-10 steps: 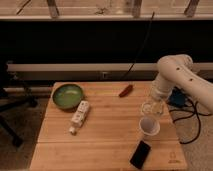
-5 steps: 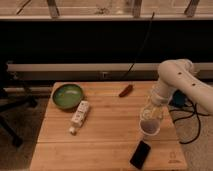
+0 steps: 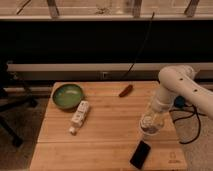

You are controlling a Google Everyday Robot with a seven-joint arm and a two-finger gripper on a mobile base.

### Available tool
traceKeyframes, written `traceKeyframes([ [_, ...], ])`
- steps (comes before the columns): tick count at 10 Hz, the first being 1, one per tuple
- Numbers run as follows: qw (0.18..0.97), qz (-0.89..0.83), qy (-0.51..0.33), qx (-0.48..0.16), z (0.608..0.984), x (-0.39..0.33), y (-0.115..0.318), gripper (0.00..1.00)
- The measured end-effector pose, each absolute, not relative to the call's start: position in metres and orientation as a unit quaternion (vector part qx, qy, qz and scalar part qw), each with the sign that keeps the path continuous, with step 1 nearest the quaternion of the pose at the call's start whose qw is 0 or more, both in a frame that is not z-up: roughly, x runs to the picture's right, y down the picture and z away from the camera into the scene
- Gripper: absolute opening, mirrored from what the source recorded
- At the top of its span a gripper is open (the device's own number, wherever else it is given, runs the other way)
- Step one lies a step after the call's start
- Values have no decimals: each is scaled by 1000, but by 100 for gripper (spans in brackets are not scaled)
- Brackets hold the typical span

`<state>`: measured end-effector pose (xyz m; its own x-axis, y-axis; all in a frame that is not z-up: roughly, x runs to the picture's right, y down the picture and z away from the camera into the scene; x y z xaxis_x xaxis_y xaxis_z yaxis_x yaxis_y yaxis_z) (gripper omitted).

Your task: Place the white sponge in the ceramic cup

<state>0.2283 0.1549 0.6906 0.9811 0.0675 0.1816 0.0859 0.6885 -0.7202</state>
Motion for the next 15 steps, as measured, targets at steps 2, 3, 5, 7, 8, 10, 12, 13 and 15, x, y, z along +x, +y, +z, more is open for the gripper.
traceKeyframes([
  [2, 911, -3, -99, -400, 691, 228, 162, 0],
  [3, 911, -2, -99, -401, 691, 227, 165, 2],
  [5, 911, 0, -102, -401, 693, 226, 166, 18],
  [7, 910, 1, -103, -401, 693, 225, 167, 37],
  [8, 910, 1, -103, -401, 693, 225, 167, 47],
  [10, 910, 2, -103, -401, 692, 225, 166, 67],
  [12, 910, 1, -99, -402, 692, 226, 164, 80],
  [13, 910, 2, -98, -403, 692, 227, 164, 80],
  [15, 910, 2, -95, -405, 691, 227, 163, 80],
])
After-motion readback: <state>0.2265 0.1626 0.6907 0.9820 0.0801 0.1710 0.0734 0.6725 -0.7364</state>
